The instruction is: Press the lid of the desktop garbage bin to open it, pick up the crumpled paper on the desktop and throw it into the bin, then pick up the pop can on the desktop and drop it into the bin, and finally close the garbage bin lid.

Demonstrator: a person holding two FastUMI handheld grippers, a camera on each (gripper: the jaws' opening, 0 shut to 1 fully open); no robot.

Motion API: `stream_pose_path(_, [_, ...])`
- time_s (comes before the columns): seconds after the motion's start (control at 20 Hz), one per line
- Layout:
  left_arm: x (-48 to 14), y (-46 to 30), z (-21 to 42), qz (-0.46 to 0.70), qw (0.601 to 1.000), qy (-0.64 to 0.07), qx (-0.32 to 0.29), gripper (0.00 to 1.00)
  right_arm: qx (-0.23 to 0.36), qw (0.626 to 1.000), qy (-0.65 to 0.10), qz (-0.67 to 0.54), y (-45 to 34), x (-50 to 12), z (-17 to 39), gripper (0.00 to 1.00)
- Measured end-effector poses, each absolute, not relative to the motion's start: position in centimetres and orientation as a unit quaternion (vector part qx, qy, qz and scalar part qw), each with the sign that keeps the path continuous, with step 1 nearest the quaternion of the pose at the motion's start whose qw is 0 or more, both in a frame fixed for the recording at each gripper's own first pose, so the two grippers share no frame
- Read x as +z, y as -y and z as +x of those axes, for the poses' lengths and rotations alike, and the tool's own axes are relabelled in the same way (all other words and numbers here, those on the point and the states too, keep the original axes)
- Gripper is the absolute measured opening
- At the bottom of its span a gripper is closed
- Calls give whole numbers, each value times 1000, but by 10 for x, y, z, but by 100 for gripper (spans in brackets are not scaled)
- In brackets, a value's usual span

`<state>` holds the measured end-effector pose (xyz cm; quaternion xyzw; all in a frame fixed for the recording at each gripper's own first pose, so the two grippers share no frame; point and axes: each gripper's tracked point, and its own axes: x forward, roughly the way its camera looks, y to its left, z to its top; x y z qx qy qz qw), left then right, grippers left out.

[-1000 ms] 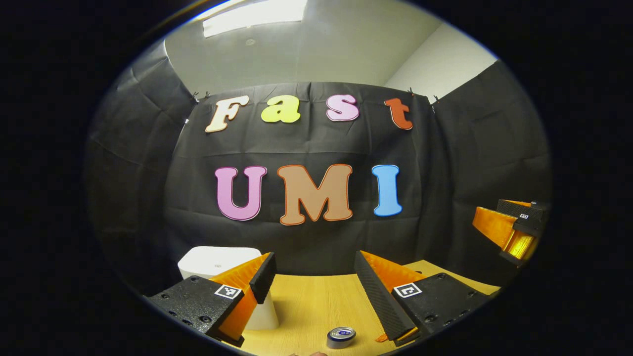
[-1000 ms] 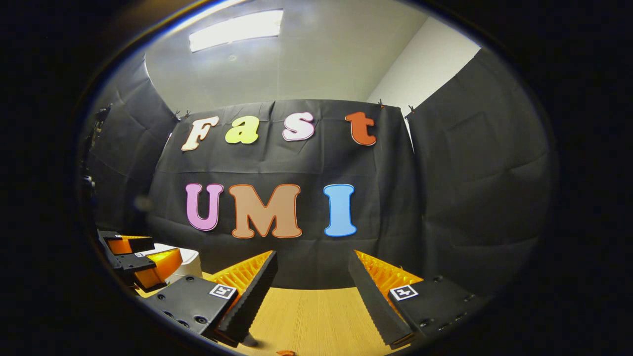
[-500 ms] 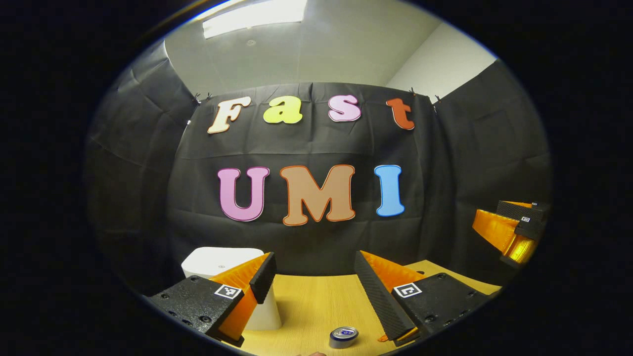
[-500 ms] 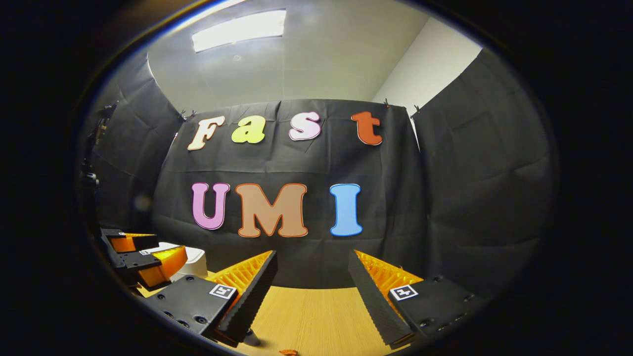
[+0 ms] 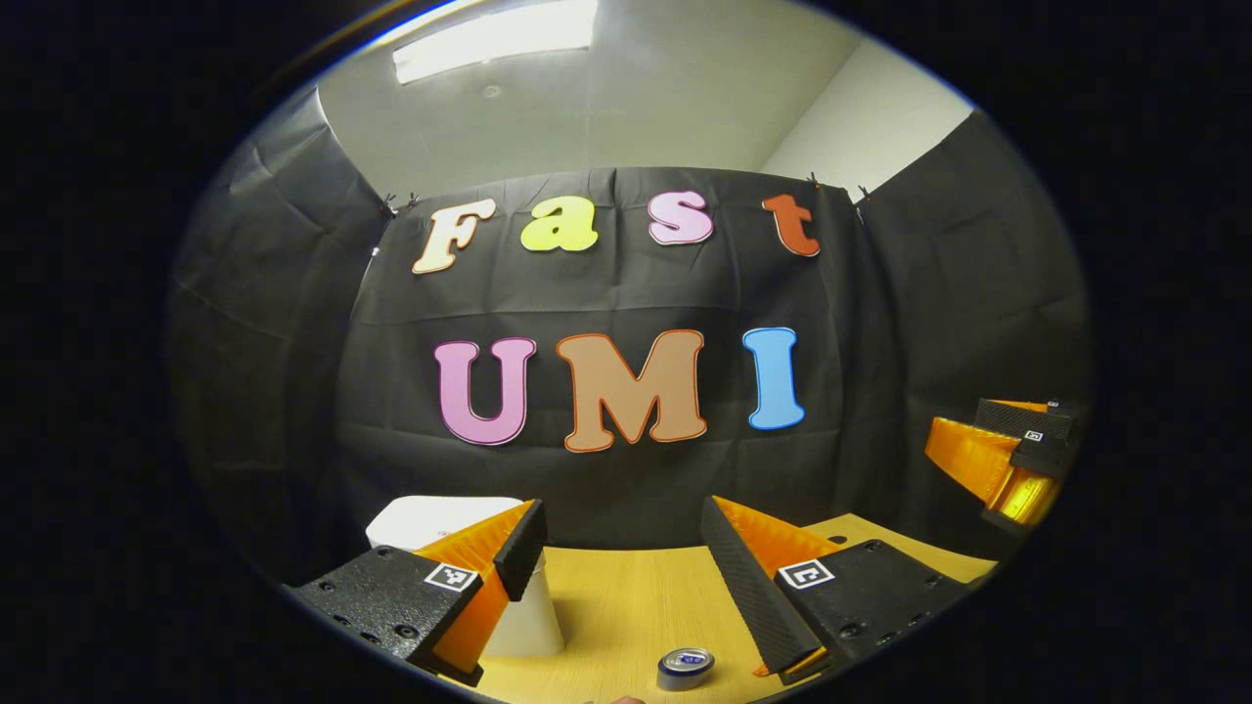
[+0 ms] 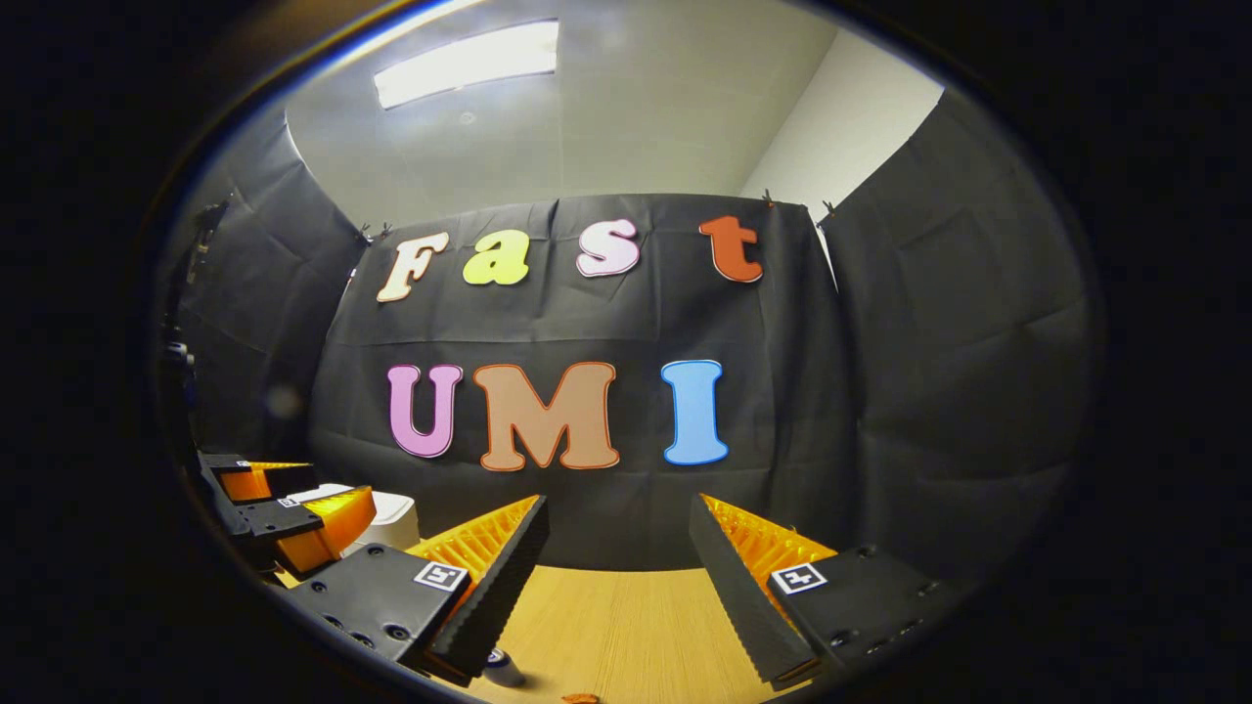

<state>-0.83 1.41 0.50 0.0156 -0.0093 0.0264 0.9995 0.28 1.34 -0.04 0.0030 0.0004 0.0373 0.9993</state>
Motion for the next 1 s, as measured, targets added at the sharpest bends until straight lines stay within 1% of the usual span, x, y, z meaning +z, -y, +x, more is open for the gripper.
stream_pose_path(0.05, [3, -15, -8, 14, 999, 6, 28, 96, 38, 999, 2, 0, -13, 1, 4, 96])
stream_pose_path(0.1, [1, -15, -7, 13, 999, 2, 30, 96, 38, 999, 4, -1, -12, 1, 3, 100])
stream_pose_path(0.15, [-1, -14, -6, 12, 999, -1, 30, 95, 38, 999, 4, 0, -11, 1, 3, 96])
stream_pose_path(0.2, [0, -14, -6, 12, 999, -2, 29, 96, 38, 999, 4, 2, -9, 0, 4, 96])
stream_pose_path(0.25, [1, -12, -5, 12, 1000, 0, 29, 95, 35, 999, 3, 3, -7, 0, 5, 96])
stream_pose_path(0.3, [1, -11, -5, 14, 1000, 2, 27, 95, 34, 999, 2, 3, -5, 0, 6, 100])
stream_pose_path(0.35, [3, -9, -4, 16, 1000, 3, 26, 96, 33, 999, 2, 4, -4, -1, 6, 96])
stream_pose_path(0.5, [4, -6, -2, 17, 1000, 7, 23, 95, 32, 999, 3, 3, -1, -1, 7, 96])
stream_pose_path(0.9, [4, -11, -1, 19, 999, 6, 32, 96, 38, 999, 2, 0, 0, -2, 10, 96])
stream_pose_path(1.0, [5, -11, -2, 19, 999, 9, 33, 95, 40, 999, 1, -1, 1, -3, 10, 96])
